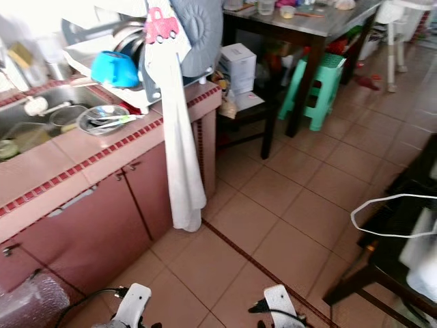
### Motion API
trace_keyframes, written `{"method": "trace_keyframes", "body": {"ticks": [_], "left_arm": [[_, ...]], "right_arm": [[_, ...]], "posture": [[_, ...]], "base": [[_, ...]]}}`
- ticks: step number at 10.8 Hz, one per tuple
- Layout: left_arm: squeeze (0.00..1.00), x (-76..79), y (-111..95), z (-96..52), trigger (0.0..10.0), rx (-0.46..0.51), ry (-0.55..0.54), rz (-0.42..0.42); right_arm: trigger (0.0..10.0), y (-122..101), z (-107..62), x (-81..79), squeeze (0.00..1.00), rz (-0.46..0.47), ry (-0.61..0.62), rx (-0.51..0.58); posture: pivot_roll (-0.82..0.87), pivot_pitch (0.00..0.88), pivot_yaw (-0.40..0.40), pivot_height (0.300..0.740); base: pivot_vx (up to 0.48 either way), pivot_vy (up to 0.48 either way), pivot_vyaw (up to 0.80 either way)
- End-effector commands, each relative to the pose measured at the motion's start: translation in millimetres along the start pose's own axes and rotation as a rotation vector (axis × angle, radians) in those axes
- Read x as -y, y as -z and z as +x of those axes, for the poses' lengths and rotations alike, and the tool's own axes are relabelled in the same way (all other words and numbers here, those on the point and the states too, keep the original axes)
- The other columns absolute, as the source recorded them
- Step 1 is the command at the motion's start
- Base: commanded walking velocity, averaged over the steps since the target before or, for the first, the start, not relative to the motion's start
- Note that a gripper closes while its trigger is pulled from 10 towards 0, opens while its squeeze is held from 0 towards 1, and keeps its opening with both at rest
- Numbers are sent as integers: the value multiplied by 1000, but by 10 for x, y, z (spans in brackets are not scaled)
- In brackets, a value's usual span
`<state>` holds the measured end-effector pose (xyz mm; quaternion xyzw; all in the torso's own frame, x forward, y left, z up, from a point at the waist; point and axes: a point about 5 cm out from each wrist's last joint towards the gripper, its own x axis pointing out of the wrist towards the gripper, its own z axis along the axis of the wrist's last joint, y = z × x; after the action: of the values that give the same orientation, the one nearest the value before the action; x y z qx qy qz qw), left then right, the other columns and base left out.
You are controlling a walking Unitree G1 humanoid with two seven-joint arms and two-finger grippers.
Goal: Kitchen organization
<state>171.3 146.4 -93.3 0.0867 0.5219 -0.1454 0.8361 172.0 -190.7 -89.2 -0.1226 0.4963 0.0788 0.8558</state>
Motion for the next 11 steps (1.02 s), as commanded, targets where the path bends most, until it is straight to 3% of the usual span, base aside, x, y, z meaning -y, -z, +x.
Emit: {"method": "trace_keyframes", "body": {"ticks": [1,3,11], "left_arm": [[0,-26,-23,-2,10000,4,-16,-4],[0,-30,-24,-2,10000,2,-19,10],[0,-30,-20,-2,10000,1,-19,14]], "right_arm": [[10000,-43,5,5,0,-6,1,6],[10000,-51,13,-71,0,-2,-15,11],[10000,-30,12,-81,0,-15,-4,3]], "posture": [[-17,3,5,740],[-16,5,14,740],[-15,4,21,740]], "base": [[0,0,0],[0,0,0],[0,0,0]]}}
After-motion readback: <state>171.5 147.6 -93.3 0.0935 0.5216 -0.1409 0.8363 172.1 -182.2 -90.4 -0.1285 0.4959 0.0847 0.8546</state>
